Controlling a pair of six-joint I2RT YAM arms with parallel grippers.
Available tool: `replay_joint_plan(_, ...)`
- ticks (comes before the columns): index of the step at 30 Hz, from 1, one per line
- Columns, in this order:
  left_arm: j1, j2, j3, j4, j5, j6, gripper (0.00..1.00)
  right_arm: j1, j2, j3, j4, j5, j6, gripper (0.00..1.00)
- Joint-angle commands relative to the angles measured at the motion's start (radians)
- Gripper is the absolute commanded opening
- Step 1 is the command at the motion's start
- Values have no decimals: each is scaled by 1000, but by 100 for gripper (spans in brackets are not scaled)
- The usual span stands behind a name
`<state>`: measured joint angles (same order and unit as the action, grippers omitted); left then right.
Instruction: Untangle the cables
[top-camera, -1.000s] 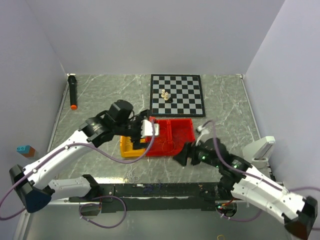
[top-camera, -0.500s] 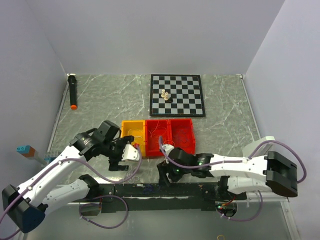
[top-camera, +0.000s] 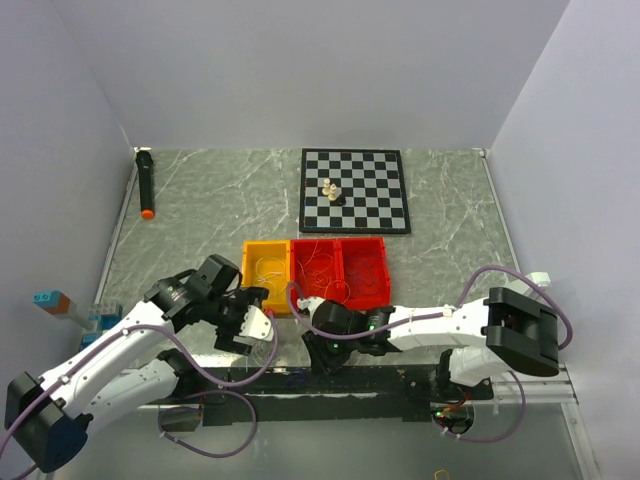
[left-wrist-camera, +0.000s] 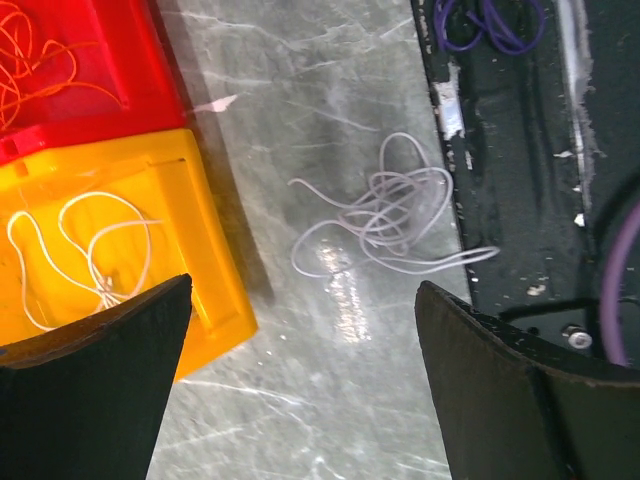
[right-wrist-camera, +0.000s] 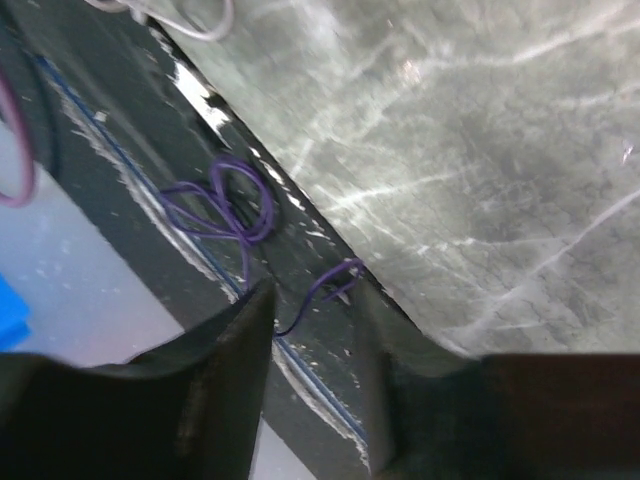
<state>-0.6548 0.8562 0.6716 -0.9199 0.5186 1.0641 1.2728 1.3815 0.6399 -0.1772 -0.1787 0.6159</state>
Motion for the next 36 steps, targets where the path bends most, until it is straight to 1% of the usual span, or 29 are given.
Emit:
replay_joint_plan(1, 3, 44, -3, 65, 47, 83, 96, 7, -2, 43, -21, -7, -13, 37)
replay_joint_plan(4, 3, 66, -10, 64, 55, 143, 95, 10, -30, 38, -36, 31, -12, 10)
replay_joint_plan(5, 4, 70, -13, 65, 55, 164, 95, 10, -48, 40, -50, 47, -13, 3)
replay_joint_plan(6, 1, 76, -17, 69, 52, 174, 96, 10, -64, 46, -68, 68, -18, 0)
replay_joint_plan(10, 3, 89, -26, 41, 55, 236, 96, -1, -183, 75, -165, 172, -50, 0)
replay_joint_plan(14, 3, 92, -50, -3, 54, 348, 95, -44, -303, 96, -240, 223, -84, 0)
replay_joint_plan(16, 1, 93, -61, -10, 57, 382, 93, -84, -364, 110, -284, 229, -103, 0)
replay_joint_plan(19, 1, 109, -75, -5, 61, 419, 88, -173, -430, 136, -323, 216, -145, 0)
replay_joint_plan(23, 0, 139, -90, 30, 52, 450, 83, -306, -467, 199, -383, 222, -231, 0)
replay_joint_plan(27, -5, 164, -109, 79, 55, 471, 73, -429, -447, 257, -403, 258, -291, 0)
replay_joint_plan(32, -16, 195, -135, 128, 47, 490, 61, -602, -401, 277, -364, 303, -283, 0)
replay_joint_plan(36, -25, 211, -142, 162, 46, 490, 41, -694, -374, 242, -288, 265, -243, 0)
